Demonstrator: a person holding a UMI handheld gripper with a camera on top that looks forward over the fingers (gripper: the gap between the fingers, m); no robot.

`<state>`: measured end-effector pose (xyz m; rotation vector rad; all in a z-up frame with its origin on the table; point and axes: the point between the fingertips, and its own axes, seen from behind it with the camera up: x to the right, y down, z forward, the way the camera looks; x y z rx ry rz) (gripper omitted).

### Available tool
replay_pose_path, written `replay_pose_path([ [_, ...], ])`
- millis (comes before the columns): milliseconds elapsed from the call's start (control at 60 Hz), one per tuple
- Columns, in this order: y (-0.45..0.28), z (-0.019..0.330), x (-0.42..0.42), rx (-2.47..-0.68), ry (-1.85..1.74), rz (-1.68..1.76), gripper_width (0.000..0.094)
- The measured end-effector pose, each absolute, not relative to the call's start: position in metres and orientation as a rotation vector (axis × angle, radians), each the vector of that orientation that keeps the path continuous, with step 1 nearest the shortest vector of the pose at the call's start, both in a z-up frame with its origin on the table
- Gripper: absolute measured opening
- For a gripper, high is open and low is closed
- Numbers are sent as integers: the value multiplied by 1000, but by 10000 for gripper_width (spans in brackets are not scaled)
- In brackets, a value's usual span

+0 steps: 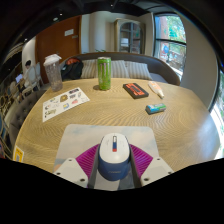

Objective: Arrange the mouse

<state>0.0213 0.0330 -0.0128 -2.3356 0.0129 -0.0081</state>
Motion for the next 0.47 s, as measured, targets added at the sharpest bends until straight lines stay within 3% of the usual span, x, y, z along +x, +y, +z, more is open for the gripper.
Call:
replay_pose_path([
  [50,24,-14,25,-2396,89,4,622],
  [100,9,-12,30,-2457,124,-8,872],
  [150,-4,-2,33,-2466,117,-34,826],
  [317,-76,33,20,-2476,82,13,836],
  [467,-138,43,24,-2520,115,27,847],
])
